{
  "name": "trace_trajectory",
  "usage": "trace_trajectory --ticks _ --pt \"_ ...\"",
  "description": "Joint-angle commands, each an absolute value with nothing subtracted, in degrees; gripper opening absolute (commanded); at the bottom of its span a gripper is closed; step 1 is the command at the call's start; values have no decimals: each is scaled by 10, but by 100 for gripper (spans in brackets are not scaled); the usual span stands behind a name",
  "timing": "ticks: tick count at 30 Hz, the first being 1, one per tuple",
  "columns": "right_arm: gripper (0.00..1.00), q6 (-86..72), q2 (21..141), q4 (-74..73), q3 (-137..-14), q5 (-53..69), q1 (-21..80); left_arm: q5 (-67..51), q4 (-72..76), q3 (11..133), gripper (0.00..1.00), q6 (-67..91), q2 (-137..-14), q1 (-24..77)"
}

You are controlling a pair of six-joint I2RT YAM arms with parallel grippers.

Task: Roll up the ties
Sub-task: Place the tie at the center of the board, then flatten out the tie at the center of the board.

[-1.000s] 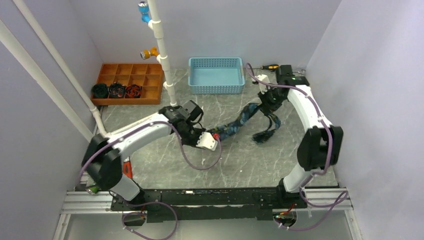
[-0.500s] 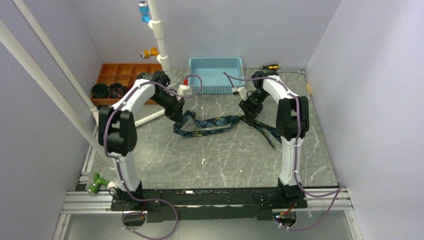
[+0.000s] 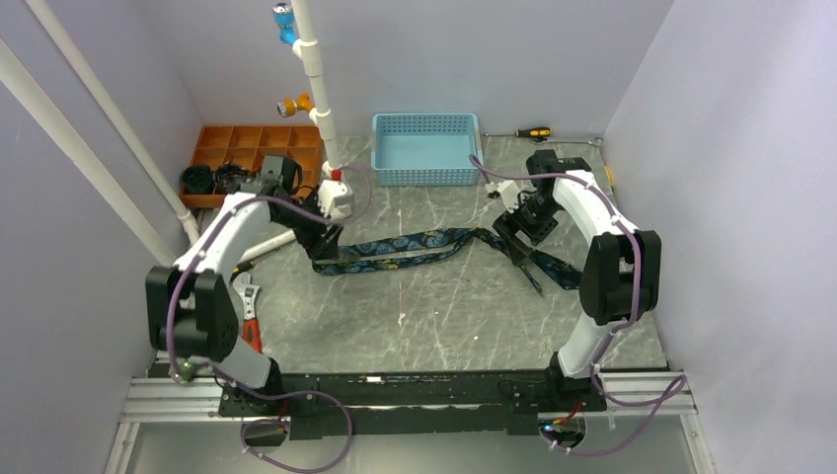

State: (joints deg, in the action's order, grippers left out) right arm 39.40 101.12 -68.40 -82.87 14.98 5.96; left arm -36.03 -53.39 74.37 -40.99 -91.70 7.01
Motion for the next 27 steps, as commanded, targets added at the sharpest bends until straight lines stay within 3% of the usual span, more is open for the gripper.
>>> trace_trajectory --ticks 1,10,20,27 --pt "87 346 985 -639 -798 120 71 -321 -475 653 87 -598 -829 106" --pt "87 325 979 -518 -706 -38 106 -217 -416 567 67 -668 -856 186" --pt "74 350 1034 -440 -677 -114 99 -116 -329 577 51 -626 -980 196" --pt "87 356 976 -461 -708 -88 96 -119 -330 570 47 -618 -978 195"
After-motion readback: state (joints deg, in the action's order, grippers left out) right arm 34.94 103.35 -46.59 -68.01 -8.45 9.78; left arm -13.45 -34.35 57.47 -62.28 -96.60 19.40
